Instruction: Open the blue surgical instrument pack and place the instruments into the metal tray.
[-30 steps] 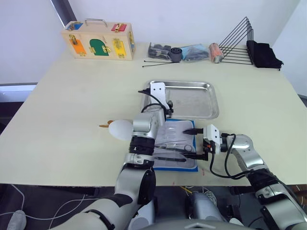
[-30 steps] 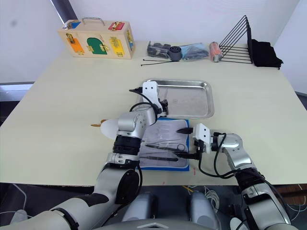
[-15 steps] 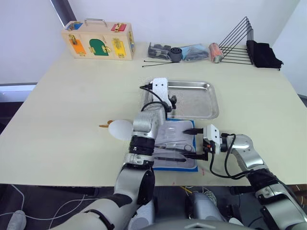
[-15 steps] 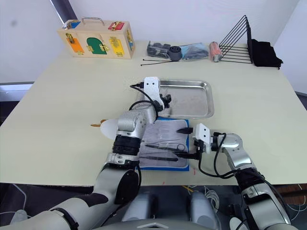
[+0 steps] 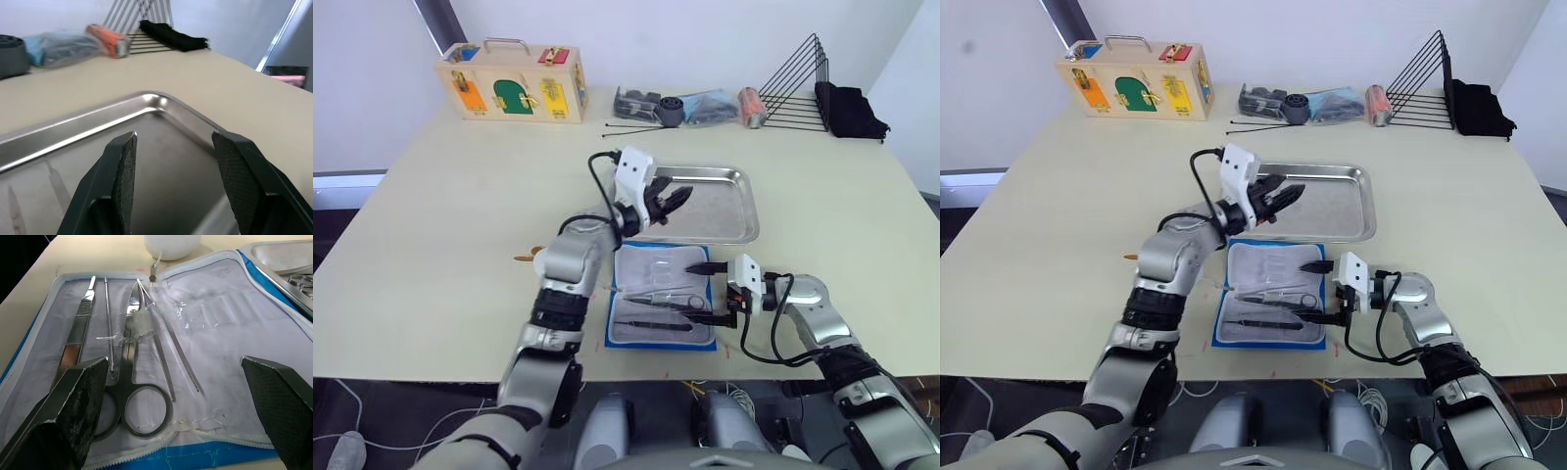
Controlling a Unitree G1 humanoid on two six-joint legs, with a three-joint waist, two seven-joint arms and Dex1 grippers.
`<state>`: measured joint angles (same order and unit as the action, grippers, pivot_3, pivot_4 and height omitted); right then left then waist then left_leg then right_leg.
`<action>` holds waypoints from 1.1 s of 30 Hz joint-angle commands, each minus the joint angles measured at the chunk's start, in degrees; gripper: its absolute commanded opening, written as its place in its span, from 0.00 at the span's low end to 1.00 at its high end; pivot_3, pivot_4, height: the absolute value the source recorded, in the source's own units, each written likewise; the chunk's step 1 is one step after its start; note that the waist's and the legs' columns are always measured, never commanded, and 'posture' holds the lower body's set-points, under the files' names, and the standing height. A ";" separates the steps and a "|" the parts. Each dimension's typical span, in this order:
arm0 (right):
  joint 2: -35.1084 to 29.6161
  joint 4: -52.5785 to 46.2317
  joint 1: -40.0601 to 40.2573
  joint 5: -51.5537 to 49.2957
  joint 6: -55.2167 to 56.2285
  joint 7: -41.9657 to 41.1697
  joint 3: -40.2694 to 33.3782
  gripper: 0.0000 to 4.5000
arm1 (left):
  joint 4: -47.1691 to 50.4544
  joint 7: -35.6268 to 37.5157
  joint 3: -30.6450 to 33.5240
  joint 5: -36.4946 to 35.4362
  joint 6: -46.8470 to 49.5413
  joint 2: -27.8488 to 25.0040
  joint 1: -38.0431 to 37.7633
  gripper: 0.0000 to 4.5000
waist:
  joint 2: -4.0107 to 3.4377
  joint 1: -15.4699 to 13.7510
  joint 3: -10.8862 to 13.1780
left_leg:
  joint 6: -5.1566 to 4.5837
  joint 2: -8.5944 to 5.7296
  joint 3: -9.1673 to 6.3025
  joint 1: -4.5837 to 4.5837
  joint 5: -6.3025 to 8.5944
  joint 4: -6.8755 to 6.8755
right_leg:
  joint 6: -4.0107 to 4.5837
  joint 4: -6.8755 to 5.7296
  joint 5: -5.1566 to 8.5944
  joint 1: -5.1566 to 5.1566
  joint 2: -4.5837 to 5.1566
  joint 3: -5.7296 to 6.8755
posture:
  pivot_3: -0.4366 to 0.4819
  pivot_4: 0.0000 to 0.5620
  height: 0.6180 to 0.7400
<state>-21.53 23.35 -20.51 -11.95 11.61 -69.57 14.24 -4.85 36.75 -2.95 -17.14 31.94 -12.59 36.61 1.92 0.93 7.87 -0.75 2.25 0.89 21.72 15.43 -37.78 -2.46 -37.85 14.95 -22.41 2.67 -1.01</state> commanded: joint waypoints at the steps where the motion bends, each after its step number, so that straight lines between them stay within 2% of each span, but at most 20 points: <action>1: -0.02 4.44 3.55 3.35 -2.30 0.30 2.69 1.00 | 7.29 7.74 -0.80 -2.73 -1.29 -4.99 -3.19 0.57 | 0.00 0.07 0.00 | 0.00 0.00 -0.01 0.00 0.00 0.00 | 0.00 0.00 0.00 0.00 0.00 0.00 | 0.48 0.27 1.00; 5: 0.14 4.55 3.59 3.27 -2.25 0.32 2.59 1.00 | 12.69 16.50 -0.01 -6.71 -1.08 -12.40 -8.94 0.57 | 0.00 0.02 0.00 | -0.01 0.03 -0.09 -0.05 0.00 0.06 | 0.01 0.00 0.01 -0.01 0.00 -0.05 | 0.48 0.27 1.00; 9: 0.69 4.43 3.74 3.00 -2.32 0.45 2.44 1.00 | 13.87 27.23 3.29 -8.52 -6.14 -22.25 -14.45 0.57 | 0.01 0.14 -0.01 | -0.02 0.06 -0.12 -0.06 0.01 0.06 | 0.02 0.00 0.01 -0.01 0.01 -0.05 | 0.48 0.27 1.00; 11: 0.80 4.44 3.74 3.01 -2.33 0.40 2.36 1.00 | 13.63 30.05 3.98 -9.25 -8.01 -24.82 -15.50 0.57 | -0.01 0.12 0.01 | -0.02 0.09 -0.12 -0.09 0.01 0.13 | 0.05 0.00 0.03 -0.02 -0.02 -0.04 | 0.48 0.27 1.00; 12: 0.80 4.29 3.86 3.01 -2.36 0.38 2.34 1.00 | 13.52 31.09 4.28 -9.51 -8.98 -25.66 -15.88 0.63 | 0.02 0.01 -0.01 | -0.02 0.09 -0.12 -0.09 0.01 0.14 | 0.05 0.01 0.03 -0.03 -0.01 -0.03 | 0.48 0.27 1.00; 15: 0.44 4.15 4.28 2.83 -2.20 -0.27 2.08 1.00 | 10.11 45.04 6.85 -9.37 -18.03 -34.45 -19.06 0.82 | 0.09 0.28 0.02 | -0.02 0.09 -0.10 -0.07 0.01 0.14 | 0.05 0.04 0.03 -0.03 0.01 -0.02 | 0.48 0.27 1.00; 16: 0.31 4.28 4.31 2.87 -2.09 -0.48 2.00 1.00 | 8.90 48.69 7.45 -10.16 -19.71 -36.40 -19.59 0.93 | 0.08 0.32 0.03 | -0.02 0.14 -0.04 -0.06 0.01 0.18 | 0.07 0.05 0.03 -0.10 -0.04 -0.07 | 0.48 0.27 1.00; 17: 0.21 4.42 4.28 2.93 -1.99 -0.66 1.94 1.00 | 7.93 51.40 7.76 -11.09 -20.78 -37.69 -19.89 0.99 | 0.07 0.19 0.03 | -0.02 0.13 -0.01 -0.09 0.01 0.29 | 0.11 0.04 0.06 -0.10 -0.02 -0.08 | 0.48 0.27 1.00; 18: 0.15 4.53 4.19 2.95 -1.95 -0.80 1.86 1.00 | 7.18 53.66 7.65 -12.29 -22.13 -39.21 -20.30 0.99 | -0.03 0.04 0.10 | -0.02 0.12 -0.01 -0.10 0.01 0.32 | 0.13 0.06 0.07 -0.11 -0.01 -0.06 | 0.48 0.27 1.00; 22: -0.18 5.08 3.45 2.86 -1.82 -1.34 1.57 1.00 | 5.68 55.75 2.33 -16.39 -30.63 -46.97 -22.84 0.99 | -0.09 -0.21 0.13 | -0.02 0.15 0.00 -0.09 0.01 0.33 | 0.34 0.07 0.19 -0.10 0.04 -0.02 | 0.48 0.27 1.00; 27: -0.56 4.81 3.28 2.87 -1.86 -1.93 1.38 1.00 | 5.02 55.75 0.83 -19.64 -31.90 -48.13 -22.68 0.99 | -0.12 -0.22 0.16 | -0.03 0.13 0.02 -0.05 0.01 0.33 | 0.31 0.08 0.19 -0.13 0.06 -0.03 | 0.48 0.27 1.00; 33: -0.94 4.90 3.25 3.02 -1.67 -2.35 1.30 1.00 | 4.11 55.75 -0.27 -20.18 -33.00 -48.33 -21.78 0.99 | -0.12 -0.29 0.17 | -0.03 0.11 0.16 -0.03 0.01 0.33 | 0.13 0.08 0.10 -0.13 0.03 0.01 | 0.48 0.27 1.00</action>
<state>-21.25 23.62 -20.03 -11.88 11.64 -71.02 13.28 -0.92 89.49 -3.03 -36.23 0.27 -60.03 13.82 1.81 0.64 8.04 -0.77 2.36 1.10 21.69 15.44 -37.45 -2.33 -37.77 15.05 -22.54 2.70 -0.99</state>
